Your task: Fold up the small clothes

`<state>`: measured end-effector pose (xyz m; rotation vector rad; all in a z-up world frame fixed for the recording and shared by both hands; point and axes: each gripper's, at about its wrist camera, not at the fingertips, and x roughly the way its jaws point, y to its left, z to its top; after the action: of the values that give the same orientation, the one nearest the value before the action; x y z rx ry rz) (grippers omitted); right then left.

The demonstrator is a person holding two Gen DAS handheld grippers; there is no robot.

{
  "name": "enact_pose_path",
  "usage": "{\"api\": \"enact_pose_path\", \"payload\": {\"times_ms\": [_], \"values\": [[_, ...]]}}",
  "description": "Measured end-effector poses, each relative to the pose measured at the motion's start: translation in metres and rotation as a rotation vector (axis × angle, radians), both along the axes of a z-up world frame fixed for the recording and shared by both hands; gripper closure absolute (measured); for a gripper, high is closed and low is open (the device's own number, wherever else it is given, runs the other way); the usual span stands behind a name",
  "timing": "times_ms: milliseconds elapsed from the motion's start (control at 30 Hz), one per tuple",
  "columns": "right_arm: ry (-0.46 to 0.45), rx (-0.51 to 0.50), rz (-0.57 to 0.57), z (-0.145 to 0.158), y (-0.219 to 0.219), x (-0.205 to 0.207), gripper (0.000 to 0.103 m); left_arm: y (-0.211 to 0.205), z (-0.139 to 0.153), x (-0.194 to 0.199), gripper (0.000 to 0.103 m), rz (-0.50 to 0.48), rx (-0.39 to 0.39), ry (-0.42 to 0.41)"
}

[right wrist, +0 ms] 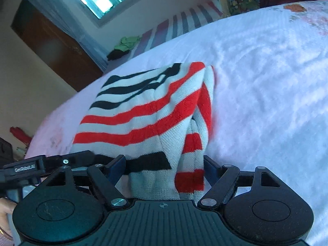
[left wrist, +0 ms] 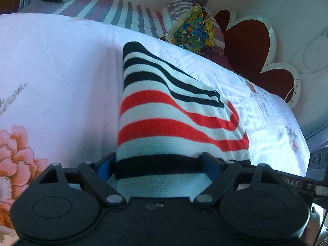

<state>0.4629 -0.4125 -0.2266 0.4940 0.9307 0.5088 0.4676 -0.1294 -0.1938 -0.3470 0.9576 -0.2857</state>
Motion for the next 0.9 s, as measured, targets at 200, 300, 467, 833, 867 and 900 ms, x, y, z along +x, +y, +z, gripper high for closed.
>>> {"api": "enact_pose_path", "payload": {"times_ms": [200,300,467,833,867,900], "values": [[-0.015,0.022,-0.017,0.0,0.007,0.003,0.031,-0.001,-0.004,-0.003,0.022,0.012,-0.021,-0.01],[-0.023,0.043,-0.044,0.004,0.002,-0.002,0.056,-0.005,0.004,-0.01,0.031,0.008,0.013,-0.037],[-0.011,0.035,-0.066,0.0,0.008,0.004,0.055,-0.008,0.001,-0.005,0.032,0.02,0.025,-0.043],[-0.071,0.095,-0.066,0.036,0.014,-0.022,0.067,-0.005,0.036,-0.033,0.04,0.01,0.086,-0.108],[-0.079,0.106,-0.065,0.04,0.018,-0.023,0.067,0.0,0.04,-0.036,0.04,0.016,0.083,-0.115],[-0.089,0.114,-0.061,0.045,0.022,-0.026,0.067,0.006,0.043,-0.039,0.04,0.023,0.078,-0.117]]}}
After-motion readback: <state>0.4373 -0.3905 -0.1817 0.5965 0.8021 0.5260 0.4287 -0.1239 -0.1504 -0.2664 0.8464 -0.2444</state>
